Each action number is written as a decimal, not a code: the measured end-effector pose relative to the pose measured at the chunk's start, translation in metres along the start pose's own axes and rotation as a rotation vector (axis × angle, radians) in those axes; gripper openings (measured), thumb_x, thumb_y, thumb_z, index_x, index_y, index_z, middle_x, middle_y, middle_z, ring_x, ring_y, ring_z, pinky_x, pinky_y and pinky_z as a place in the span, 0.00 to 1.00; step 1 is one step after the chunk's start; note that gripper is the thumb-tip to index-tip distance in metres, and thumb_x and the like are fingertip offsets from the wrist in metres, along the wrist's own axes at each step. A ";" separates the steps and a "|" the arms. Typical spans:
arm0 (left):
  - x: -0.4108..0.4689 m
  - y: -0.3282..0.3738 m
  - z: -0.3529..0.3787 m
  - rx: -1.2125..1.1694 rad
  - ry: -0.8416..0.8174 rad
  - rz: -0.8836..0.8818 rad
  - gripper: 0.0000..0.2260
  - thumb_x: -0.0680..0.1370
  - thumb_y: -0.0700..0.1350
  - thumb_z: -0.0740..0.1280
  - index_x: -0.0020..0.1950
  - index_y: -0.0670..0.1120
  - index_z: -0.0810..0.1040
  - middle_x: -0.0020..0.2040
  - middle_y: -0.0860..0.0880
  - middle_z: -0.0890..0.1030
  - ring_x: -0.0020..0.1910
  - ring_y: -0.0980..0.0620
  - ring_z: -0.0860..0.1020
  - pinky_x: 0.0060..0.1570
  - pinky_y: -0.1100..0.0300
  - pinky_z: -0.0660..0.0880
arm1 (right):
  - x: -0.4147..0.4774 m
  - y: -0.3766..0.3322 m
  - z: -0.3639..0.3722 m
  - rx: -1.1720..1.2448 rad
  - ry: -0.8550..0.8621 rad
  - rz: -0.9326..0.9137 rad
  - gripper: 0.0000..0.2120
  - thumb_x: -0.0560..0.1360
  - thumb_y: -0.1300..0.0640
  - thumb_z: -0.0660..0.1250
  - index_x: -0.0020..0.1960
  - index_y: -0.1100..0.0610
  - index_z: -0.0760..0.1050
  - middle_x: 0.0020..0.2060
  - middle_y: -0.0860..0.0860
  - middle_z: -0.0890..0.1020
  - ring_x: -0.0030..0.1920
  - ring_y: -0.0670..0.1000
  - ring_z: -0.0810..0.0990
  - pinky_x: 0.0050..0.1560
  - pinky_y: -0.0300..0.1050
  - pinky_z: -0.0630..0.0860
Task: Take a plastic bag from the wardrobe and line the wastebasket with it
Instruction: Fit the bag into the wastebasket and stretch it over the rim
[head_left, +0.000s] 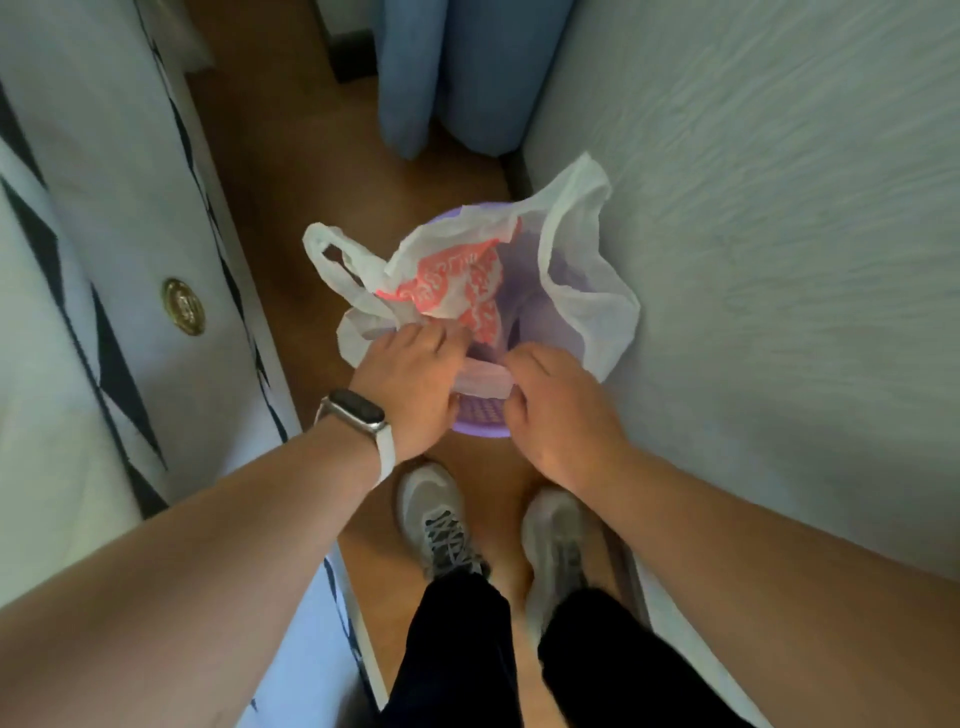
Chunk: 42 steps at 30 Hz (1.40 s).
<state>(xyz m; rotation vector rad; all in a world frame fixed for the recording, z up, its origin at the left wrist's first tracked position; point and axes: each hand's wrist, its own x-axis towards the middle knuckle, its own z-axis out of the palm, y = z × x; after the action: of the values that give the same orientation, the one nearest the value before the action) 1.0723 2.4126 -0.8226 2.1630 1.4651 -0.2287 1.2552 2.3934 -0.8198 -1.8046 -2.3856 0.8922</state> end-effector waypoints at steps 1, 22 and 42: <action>0.003 -0.002 0.003 0.029 -0.038 -0.032 0.24 0.74 0.50 0.70 0.68 0.48 0.70 0.61 0.45 0.77 0.60 0.42 0.74 0.59 0.47 0.71 | 0.005 0.005 0.003 -0.036 -0.013 -0.005 0.12 0.75 0.58 0.66 0.58 0.57 0.75 0.52 0.54 0.79 0.51 0.57 0.76 0.49 0.52 0.76; 0.005 0.000 0.022 0.199 -0.036 0.039 0.08 0.80 0.50 0.61 0.58 0.53 0.74 0.49 0.51 0.79 0.45 0.48 0.75 0.44 0.57 0.67 | 0.018 0.064 0.043 -0.322 0.203 -0.066 0.06 0.67 0.55 0.64 0.35 0.58 0.74 0.32 0.57 0.78 0.34 0.61 0.78 0.36 0.50 0.72; -0.034 0.026 0.051 0.529 -0.222 0.100 0.12 0.82 0.49 0.59 0.61 0.50 0.79 0.57 0.49 0.80 0.54 0.47 0.77 0.50 0.58 0.69 | -0.039 0.089 0.053 -0.343 0.262 -0.360 0.12 0.67 0.51 0.59 0.35 0.58 0.75 0.31 0.58 0.78 0.30 0.62 0.77 0.28 0.48 0.72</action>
<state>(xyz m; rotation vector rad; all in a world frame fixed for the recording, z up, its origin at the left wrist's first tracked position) 1.0899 2.3521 -0.8440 2.5048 1.2640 -0.8743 1.3272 2.3512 -0.8920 -1.3868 -2.6734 0.2071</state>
